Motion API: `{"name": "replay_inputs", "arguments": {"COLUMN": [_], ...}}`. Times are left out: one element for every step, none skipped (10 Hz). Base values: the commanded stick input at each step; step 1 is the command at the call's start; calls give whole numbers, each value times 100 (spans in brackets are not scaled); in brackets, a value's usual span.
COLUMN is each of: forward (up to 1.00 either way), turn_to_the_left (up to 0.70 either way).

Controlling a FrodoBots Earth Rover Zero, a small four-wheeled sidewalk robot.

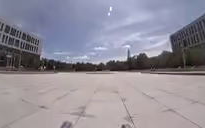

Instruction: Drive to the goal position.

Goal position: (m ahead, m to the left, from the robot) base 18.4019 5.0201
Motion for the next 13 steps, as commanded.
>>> {"name": "replay_inputs", "arguments": {"forward": [70,70,70,70,70,70,70,70,70,70,70,70,70], "turn_to_the_left": [0,0,0,0,0,0,0,0,0,0,0,0,0]}}
